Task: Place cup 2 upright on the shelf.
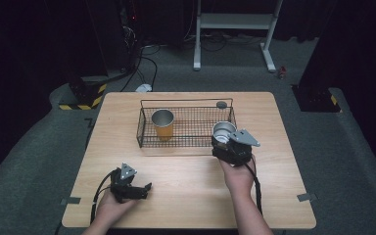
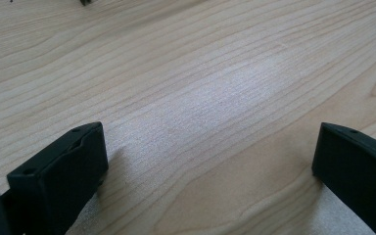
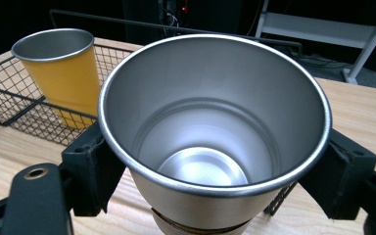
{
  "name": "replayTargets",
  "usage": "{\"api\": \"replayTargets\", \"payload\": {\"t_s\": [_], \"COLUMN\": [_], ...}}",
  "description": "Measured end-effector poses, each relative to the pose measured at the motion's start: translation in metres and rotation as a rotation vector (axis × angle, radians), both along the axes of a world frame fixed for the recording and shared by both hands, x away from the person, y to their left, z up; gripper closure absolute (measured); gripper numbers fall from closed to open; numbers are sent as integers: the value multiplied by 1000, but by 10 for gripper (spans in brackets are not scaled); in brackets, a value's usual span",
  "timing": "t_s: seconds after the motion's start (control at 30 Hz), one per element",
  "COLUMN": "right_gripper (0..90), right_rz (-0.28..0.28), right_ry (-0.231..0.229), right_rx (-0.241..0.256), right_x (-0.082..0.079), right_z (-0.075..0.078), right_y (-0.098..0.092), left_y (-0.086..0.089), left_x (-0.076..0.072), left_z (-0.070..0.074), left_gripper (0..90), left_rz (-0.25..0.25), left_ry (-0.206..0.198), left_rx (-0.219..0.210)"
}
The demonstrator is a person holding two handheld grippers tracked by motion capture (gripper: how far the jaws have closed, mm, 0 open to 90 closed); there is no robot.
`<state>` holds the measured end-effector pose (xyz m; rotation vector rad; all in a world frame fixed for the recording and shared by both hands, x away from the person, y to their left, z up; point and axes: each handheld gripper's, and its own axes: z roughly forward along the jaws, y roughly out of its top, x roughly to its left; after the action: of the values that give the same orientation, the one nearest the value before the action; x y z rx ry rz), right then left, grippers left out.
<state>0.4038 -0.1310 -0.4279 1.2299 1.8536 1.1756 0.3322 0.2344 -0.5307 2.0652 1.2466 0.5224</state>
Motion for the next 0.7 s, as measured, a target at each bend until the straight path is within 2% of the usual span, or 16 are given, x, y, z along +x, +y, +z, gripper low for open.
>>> {"api": "replayTargets", "payload": {"t_s": [0.7], "right_gripper": [188], "right_rz": [-21], "right_ry": [-4], "right_rx": [-19], "right_x": [32], "right_z": [13], "right_y": [14], "left_y": [0], "left_x": [0], "left_z": [0], "left_gripper": [3], "left_rz": [-1], "left_ry": [-1], "left_rx": [2]}}
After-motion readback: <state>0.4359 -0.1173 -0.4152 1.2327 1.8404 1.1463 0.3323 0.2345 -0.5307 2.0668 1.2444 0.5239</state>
